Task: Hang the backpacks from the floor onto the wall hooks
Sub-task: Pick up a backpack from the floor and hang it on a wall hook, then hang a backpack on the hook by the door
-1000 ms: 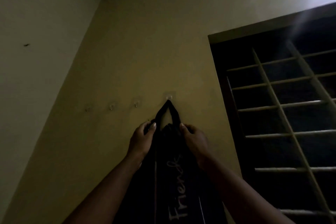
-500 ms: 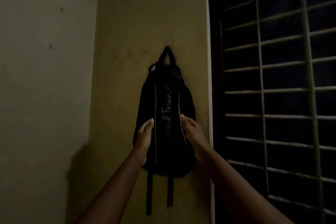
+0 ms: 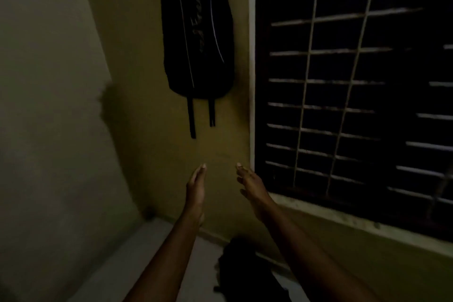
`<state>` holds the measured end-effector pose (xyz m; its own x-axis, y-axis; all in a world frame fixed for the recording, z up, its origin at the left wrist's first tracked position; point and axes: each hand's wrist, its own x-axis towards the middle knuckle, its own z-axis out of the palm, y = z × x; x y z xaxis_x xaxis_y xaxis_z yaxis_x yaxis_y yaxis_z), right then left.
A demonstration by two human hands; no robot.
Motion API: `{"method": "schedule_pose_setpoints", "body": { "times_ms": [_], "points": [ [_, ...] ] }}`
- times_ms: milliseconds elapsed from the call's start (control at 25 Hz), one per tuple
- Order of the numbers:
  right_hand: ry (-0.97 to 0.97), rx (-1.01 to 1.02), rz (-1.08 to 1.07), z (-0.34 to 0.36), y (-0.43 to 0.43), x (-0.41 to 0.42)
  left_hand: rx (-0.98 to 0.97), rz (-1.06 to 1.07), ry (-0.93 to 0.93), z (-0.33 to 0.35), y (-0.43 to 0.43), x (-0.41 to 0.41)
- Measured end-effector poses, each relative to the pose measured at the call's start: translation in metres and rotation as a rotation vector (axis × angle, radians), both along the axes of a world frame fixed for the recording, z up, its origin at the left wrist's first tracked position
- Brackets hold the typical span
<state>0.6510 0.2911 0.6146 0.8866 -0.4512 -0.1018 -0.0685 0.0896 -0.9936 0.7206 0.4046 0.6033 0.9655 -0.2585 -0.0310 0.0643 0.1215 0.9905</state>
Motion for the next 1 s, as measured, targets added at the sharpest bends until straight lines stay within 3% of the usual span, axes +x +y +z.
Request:
{"method": "schedule_pose_setpoints", "body": {
  "times_ms": [240,400,600,760,1000],
  "points": [
    [0.179,0.121,-0.030,-0.106,0.009,-0.090,0.125,-0.073,0.219,-0.080,0.017,-0.104],
    [0.281,0.206,-0.078,-0.169,-0.025,-0.104,0.222,-0.092,0.318,-0.128,-0.007,-0.126],
    [0.474,0.220,-0.089,-0.259,-0.087,-0.081,0.382,-0.067,0.452,-0.221,-0.065,-0.090],
    [0.631,0.095,0.038,-0.350,-0.125,-0.035,0.395,-0.073,0.557,-0.311,-0.108,-0.043],
    [0.596,-0.192,0.188,-0.574,-0.175,0.086,0.297,-0.023,0.620,-0.552,-0.153,0.055]
  ]
}}
